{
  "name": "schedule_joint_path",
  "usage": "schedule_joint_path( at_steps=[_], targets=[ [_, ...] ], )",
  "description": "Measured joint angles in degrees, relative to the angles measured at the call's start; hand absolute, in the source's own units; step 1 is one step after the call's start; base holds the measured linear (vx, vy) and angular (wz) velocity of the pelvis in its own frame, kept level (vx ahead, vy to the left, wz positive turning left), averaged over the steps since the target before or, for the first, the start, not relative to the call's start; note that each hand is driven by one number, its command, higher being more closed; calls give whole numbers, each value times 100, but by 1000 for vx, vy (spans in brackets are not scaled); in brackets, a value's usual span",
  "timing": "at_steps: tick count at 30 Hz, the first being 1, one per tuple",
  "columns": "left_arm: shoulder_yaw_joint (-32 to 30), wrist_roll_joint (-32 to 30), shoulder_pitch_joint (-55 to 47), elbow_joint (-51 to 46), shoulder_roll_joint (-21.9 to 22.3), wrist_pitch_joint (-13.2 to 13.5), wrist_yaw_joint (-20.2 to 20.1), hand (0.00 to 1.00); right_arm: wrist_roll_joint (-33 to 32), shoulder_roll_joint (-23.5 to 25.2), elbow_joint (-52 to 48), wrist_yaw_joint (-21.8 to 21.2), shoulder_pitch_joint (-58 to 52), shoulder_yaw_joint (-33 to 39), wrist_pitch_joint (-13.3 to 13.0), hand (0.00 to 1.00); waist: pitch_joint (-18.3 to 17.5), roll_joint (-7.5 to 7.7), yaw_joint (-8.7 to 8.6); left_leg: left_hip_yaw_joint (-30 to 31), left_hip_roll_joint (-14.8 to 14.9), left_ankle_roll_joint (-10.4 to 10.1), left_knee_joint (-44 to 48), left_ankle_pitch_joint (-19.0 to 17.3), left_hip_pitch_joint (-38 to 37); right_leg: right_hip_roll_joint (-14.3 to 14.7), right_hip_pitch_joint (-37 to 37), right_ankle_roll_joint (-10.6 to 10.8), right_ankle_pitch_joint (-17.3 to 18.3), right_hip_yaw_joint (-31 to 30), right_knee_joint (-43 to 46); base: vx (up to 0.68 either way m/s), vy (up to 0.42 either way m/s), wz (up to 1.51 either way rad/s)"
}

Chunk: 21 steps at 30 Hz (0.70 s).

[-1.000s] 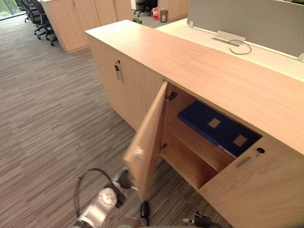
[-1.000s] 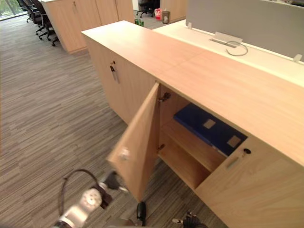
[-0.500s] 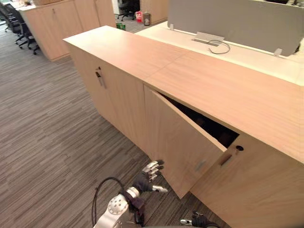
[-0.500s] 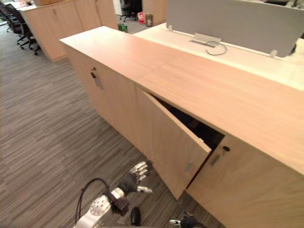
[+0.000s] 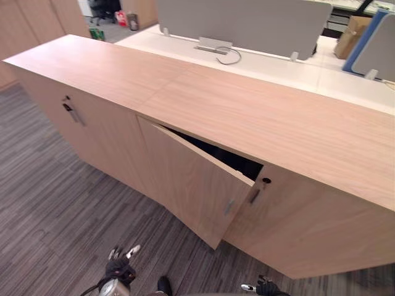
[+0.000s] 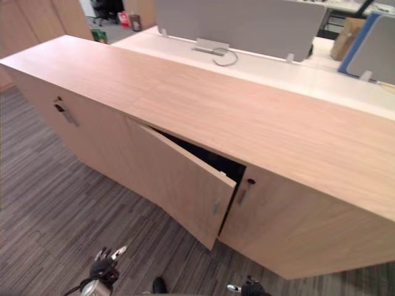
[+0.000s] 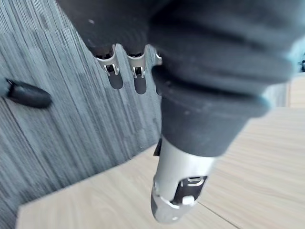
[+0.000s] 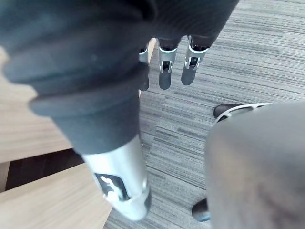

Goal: Walk over to the cabinet, pick up the folder, carry it to the office cabinet, place the folder inside the office cabinet, then close the office cabinet door

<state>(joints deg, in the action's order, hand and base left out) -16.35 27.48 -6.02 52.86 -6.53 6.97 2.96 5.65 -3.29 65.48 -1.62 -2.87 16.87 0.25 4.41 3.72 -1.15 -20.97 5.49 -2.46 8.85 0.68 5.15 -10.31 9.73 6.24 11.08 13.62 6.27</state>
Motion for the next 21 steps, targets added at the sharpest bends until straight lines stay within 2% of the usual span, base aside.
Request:
schedule_joint_path(
  at_steps=[2, 3, 7, 8, 9, 10, 15, 17, 18, 20, 21],
  targets=[
    [-229, -359, -99, 329, 29, -52, -2, 0, 2, -69, -3, -7, 15, 135, 15, 0, 62, -103, 61, -85, 323, 24, 877, -461, 251, 102, -50, -32, 19, -214, 88, 55, 9, -73],
    [-351, -585, -152, 517, 58, -98, -2, 0, 2, -133, -10, -7, 40, 230, 25, 0, 91, -138, 58, 44, 421, 53, 1227, -576, 362, 139, -81, -40, 25, -361, 126, 61, 11, -59],
    [-529, -899, -384, 520, 341, -105, -8, 0, -2, -265, -193, -3, 38, 180, 30, 0, 254, -260, 123, 1092, 380, 44, 1900, -580, 611, 141, -268, -44, 24, -662, 446, -4, -6, -46],
    [-567, -896, -476, 505, 435, -81, -10, 0, -13, -257, -230, -4, 34, 149, 24, 0, 262, -291, 169, 1565, 274, -126, 1930, -782, 666, 146, -345, -44, 24, -782, 535, -78, 34, -53],
    [-573, -897, -541, 504, 532, -78, -10, 0, -16, -274, -231, -4, 39, 155, 20, 0, 205, -419, 210, 1857, 210, -193, 1804, -851, 625, 178, -445, -43, 25, -813, 575, -72, 93, -58],
    [-651, -892, -615, 510, 697, -78, -5, 0, -14, -290, -264, -4, 63, 155, 14, 0, 162, -598, 233, 2054, 261, -284, 1524, -1083, 509, 289, -554, -9, 59, -890, 603, -56, 110, -50],
    [-610, -1101, -692, 439, 596, -45, -15, 0, -59, 182, -522, 5, -16, -139, -41, 0, 99, -353, 247, 1680, 74, -233, 705, -658, 157, 23, -737, 30, 0, -950, 611, -97, 62, -26],
    [-146, -1439, -712, 383, 399, -46, -5, 0, -212, 181, -522, 64, -94, -278, -47, 0, -42, -312, 240, 1622, 45, -263, 226, -387, 23, 19, -795, 34, -108, -972, 463, -54, -25, -10],
    [212, -1698, -710, 332, 255, -51, 5, 0, -243, 185, -536, 110, -128, -292, -53, 0, -68, -290, 236, 1581, 38, -291, -200, -140, -177, 34, -785, 23, -173, -972, 367, -22, -57, -7],
    [447, -1954, -699, 219, 180, -51, 12, 0, -234, 187, -579, 142, -152, -318, -55, 0, -74, -288, 229, 1573, 39, -305, -480, 15, -311, 53, -769, 24, -198, -972, 331, -13, -50, -3],
    [744, -2298, -638, 93, 85, -49, 30, 0, -224, 186, -617, 182, -181, -352, -59, 0, -78, -287, 228, 1574, 42, -296, -717, 152, -453, 71, -713, 23, -214, -969, 289, 0, 0, 0]
  ],
)
